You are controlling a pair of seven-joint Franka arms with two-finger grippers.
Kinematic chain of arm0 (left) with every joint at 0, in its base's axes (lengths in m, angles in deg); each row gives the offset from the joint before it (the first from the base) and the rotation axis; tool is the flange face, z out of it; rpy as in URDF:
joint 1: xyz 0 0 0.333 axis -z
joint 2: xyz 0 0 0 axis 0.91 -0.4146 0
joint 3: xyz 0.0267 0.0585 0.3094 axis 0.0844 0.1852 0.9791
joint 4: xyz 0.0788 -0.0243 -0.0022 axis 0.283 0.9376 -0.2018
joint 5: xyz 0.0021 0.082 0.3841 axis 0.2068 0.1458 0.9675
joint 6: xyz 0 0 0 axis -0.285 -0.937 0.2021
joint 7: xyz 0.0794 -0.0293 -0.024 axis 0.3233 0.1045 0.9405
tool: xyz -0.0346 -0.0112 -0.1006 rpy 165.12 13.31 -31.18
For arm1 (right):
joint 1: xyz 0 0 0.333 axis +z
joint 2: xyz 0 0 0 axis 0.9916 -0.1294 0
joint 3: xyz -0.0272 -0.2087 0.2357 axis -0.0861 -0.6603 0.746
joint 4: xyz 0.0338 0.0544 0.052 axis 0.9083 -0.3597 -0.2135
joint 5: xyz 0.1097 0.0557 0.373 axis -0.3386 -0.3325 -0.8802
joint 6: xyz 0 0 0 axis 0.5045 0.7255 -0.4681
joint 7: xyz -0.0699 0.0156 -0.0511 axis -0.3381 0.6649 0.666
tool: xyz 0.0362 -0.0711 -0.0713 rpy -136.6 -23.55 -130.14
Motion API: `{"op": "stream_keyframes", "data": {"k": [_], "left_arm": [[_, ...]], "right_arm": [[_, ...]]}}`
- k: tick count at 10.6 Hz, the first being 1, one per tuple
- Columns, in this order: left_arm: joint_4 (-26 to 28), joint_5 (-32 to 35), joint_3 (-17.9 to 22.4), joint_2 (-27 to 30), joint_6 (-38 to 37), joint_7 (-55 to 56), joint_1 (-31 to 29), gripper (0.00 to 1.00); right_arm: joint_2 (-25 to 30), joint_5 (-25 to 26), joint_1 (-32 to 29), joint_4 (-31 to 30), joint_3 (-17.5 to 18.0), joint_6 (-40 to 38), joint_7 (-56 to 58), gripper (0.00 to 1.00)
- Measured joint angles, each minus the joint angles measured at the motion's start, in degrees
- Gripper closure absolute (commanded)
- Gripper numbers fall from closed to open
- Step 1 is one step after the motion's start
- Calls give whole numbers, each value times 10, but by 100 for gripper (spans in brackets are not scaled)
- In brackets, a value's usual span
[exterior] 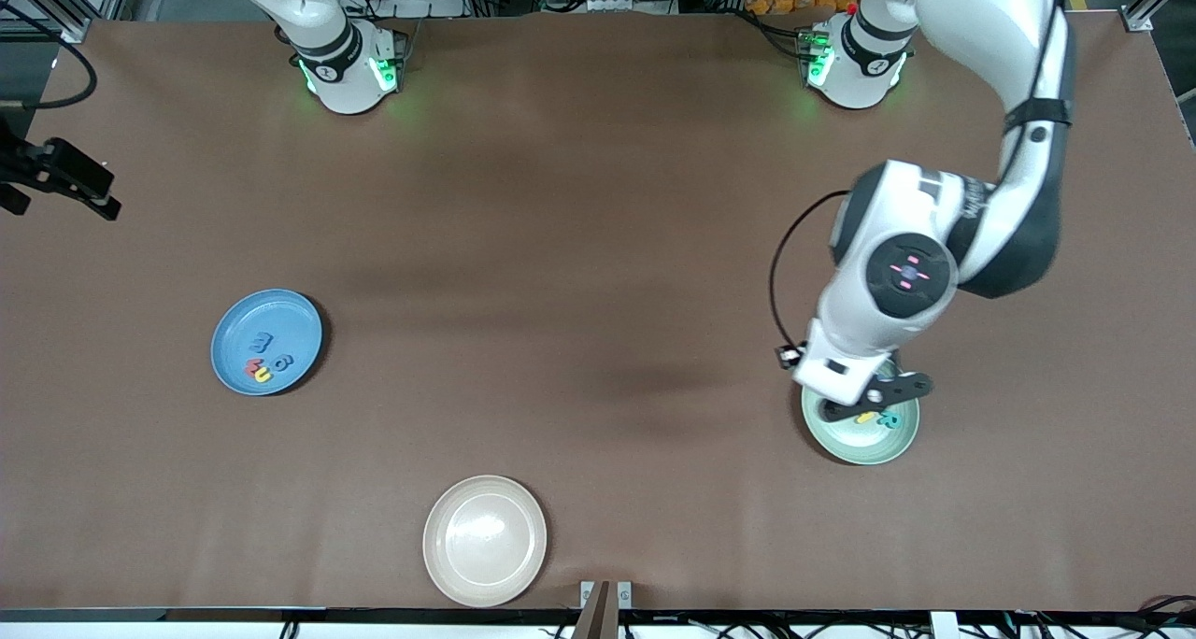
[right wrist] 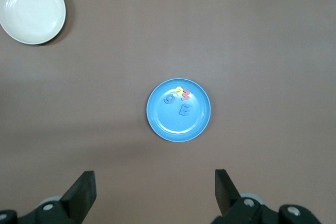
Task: Sort upper and lower case letters into plates
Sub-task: 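Carry the pink Q over the green plate with the left gripper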
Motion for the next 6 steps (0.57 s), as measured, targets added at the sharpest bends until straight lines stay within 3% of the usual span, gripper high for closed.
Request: {"op": "stream_keyframes", "data": {"k": [3,5,6], "left_arm": [[97,-1,-2,-8,95,-24,-50,100],[133,-1,-3,-26,155,-35,-77,100],[136,-1,-3,-39,172,-36,-84,82]], "right_arm": [[0,0,-2,1,-2,-2,0,0],[-1,0,-2,2,-1,-5,0,0],[-1,0,-2,2,-1,-6,0,0]]}}
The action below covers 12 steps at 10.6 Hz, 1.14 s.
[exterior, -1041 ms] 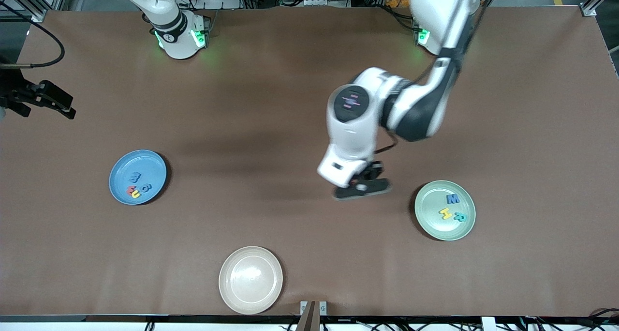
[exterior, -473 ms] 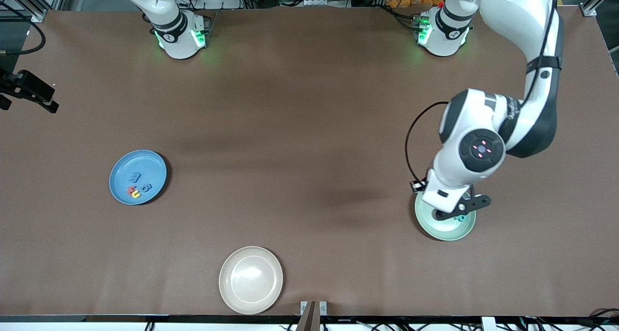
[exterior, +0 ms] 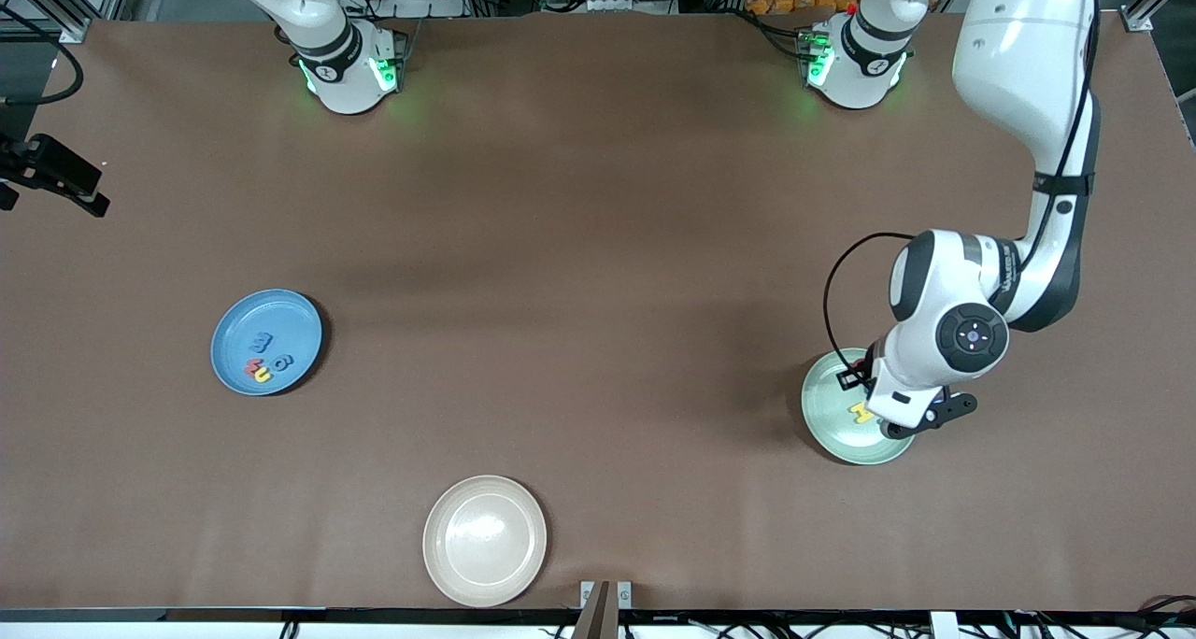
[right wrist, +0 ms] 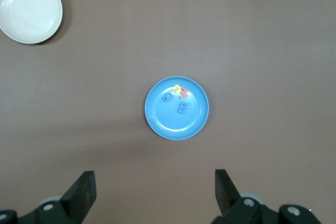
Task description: Sort upper and lower case letters into plates
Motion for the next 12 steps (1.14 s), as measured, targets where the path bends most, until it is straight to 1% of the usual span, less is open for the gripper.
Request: {"op": "stream_keyframes", "data": {"k": [1,2,3,6,8,10,12], "left_arm": [[0,0,0,-10,9,0,-4,62],[-1,0,0,-13,11,0,-7,27],[-4,0,0,-13,11,-8,-10,0],[-23,0,0,-5,12,-31,-17,0],[-34,0,-3,17,4,-32,-16,0],[-42,0,-4,59,-15,-37,-14,0],[-45,0,-5,114,-26,-50,-14,0]], "right_arm": [[0,0,0,0,0,0,0,0],[0,0,0,0,0,-1,0,0],[0,0,0,0,0,-1,0,0],[0,0,0,1,0,-1,0,0],[0,0,0,1,0,-1,0,0],[0,0,0,2,0,-1,0,0],[0,0,0,2,0,-2,0,0]]}}
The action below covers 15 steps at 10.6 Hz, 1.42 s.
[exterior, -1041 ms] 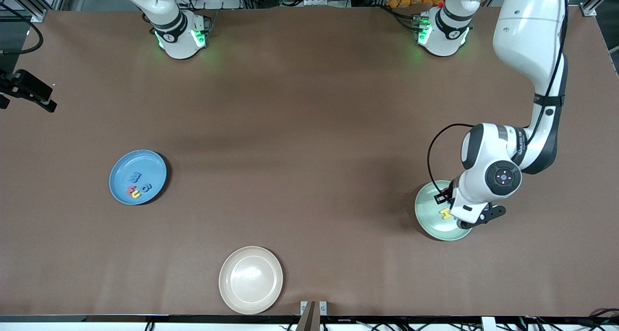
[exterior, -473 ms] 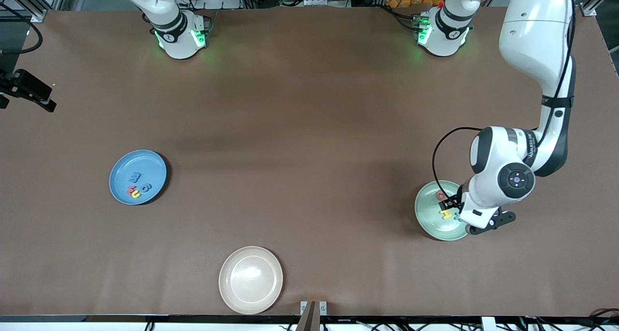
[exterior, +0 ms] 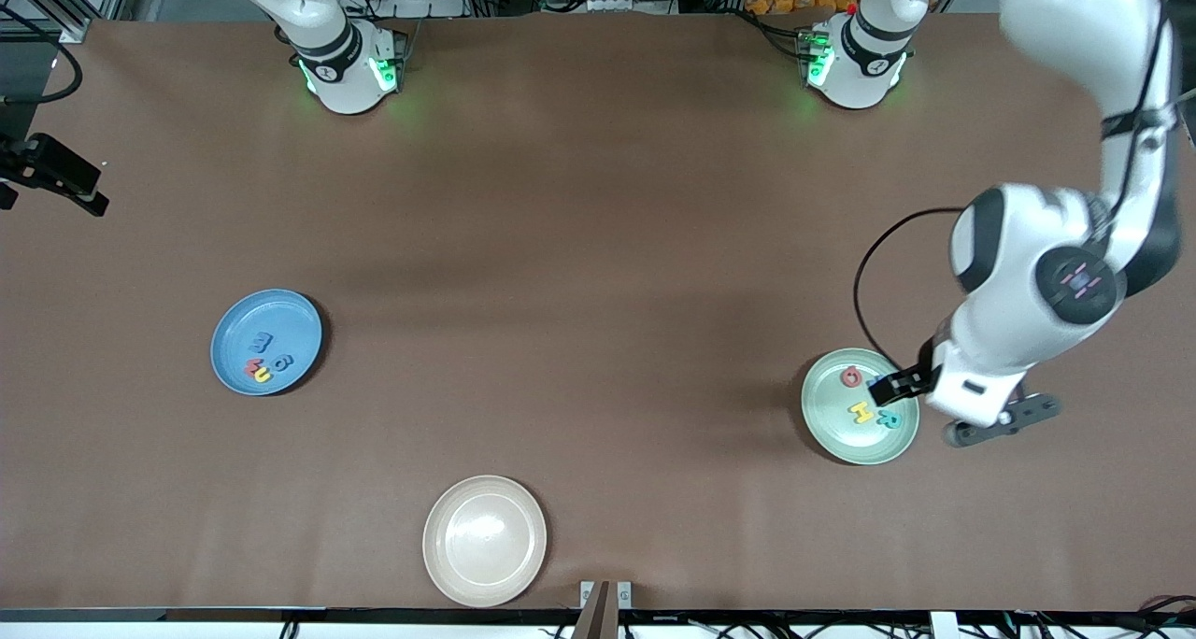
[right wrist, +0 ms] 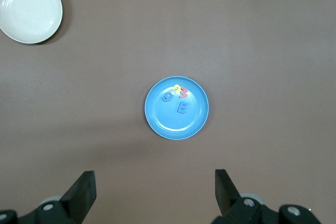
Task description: Sort upper and lower case letters into plates
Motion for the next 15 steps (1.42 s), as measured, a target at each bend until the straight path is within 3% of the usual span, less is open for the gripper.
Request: {"op": "stream_keyframes", "data": {"k": [4,10,15], "left_arm": [[-3,0,0,91,-73,-9,-2,0],[-36,0,-6,171,-187,-43,-33,0],[-23,0,-56,222,-250,-69,-91,0]], "right_arm": [[0,0,0,1,0,-1,0,0],[-1,0,0,1,0,-1,0,0],[-2,0,0,1,0,-1,0,0]]}}
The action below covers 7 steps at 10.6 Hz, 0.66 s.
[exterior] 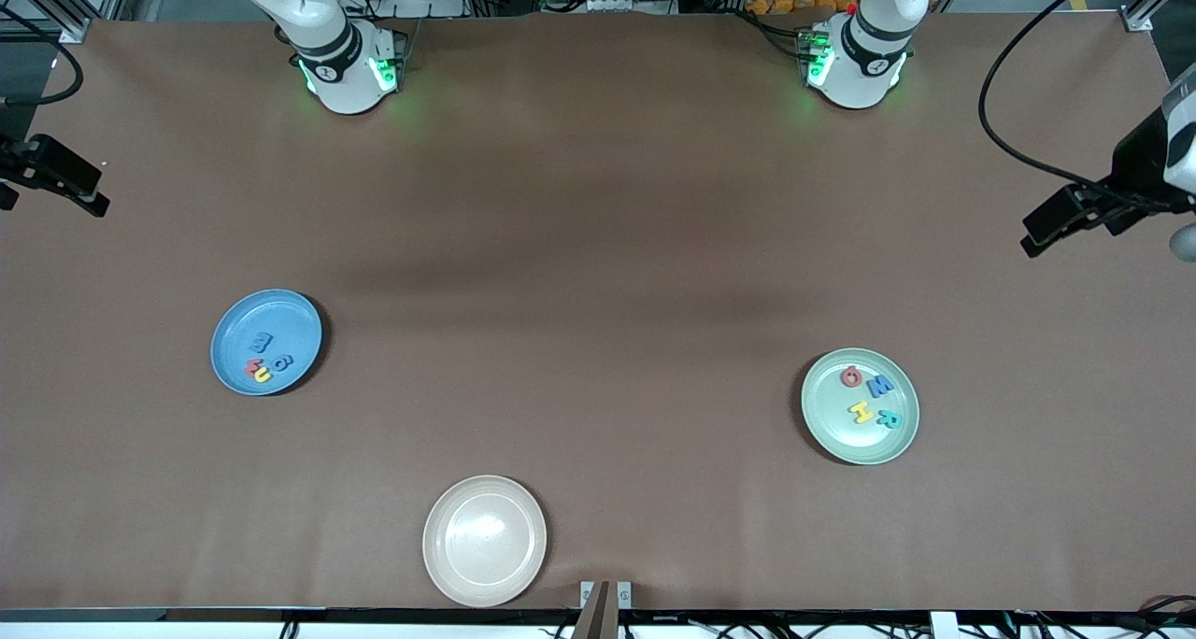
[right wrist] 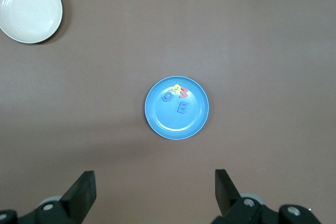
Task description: Sort upper and lower case letters into plates
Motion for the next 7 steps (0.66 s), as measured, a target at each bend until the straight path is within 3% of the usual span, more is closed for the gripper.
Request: {"op": "stream_keyframes", "data": {"k": [7], "left_arm": [[11,0,-5,19,-22,-32,-16,0]], "right_arm": [[0,0,0,0,0,0,0,0]]}}
